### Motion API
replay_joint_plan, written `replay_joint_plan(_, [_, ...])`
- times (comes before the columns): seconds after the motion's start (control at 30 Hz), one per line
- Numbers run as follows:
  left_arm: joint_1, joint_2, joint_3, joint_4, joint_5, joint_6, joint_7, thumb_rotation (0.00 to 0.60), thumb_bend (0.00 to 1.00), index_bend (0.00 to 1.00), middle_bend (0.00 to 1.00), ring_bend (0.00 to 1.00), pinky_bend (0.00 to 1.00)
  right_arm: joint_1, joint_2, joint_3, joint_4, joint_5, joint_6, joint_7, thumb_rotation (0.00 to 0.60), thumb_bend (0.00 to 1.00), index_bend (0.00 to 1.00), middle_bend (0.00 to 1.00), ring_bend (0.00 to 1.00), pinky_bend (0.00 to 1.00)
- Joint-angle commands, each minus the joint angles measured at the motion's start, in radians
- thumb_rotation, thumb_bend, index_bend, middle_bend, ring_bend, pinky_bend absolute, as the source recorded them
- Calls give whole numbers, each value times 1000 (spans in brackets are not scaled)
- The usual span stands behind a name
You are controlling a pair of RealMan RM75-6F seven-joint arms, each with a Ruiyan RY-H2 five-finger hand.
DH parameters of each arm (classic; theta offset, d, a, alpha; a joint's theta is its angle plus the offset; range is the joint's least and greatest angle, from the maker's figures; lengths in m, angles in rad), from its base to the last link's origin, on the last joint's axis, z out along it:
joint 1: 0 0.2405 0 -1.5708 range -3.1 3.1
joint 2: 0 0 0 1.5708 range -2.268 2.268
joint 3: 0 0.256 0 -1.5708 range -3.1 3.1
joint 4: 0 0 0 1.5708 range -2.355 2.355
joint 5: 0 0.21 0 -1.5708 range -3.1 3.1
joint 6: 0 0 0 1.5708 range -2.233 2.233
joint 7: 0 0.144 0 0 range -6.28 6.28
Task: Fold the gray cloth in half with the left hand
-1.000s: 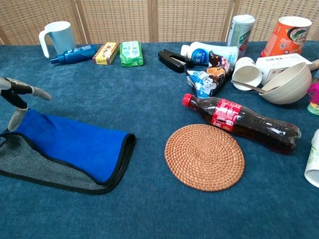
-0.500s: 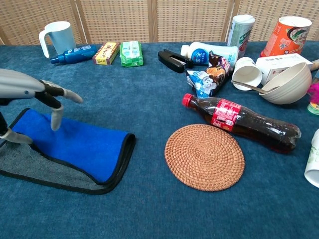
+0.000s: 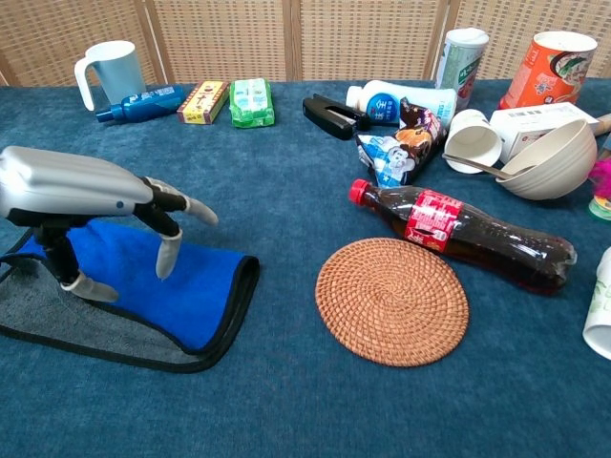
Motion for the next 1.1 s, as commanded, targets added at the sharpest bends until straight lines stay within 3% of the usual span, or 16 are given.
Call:
replay_joint_plan(0.03, [-8, -11, 3, -7, -5, -11, 12, 600, 339, 407, 0, 0, 0, 1, 0, -1, 0, -1, -1, 0, 600, 0, 0, 0, 0, 0])
replay_joint_plan(0.73, [-35, -18, 43, -59, 3, -47, 11, 600, 338, 470, 0, 0, 0, 1, -3, -1, 0, -1, -2, -7, 600, 0, 0, 0, 0, 0])
replay_joint_plan(1.1, [-26, -9, 65, -85, 40, -16, 20, 600, 339, 481, 0, 0, 0, 2, -3, -2, -1, -3, -3, -10, 600, 0, 0, 0, 0, 0])
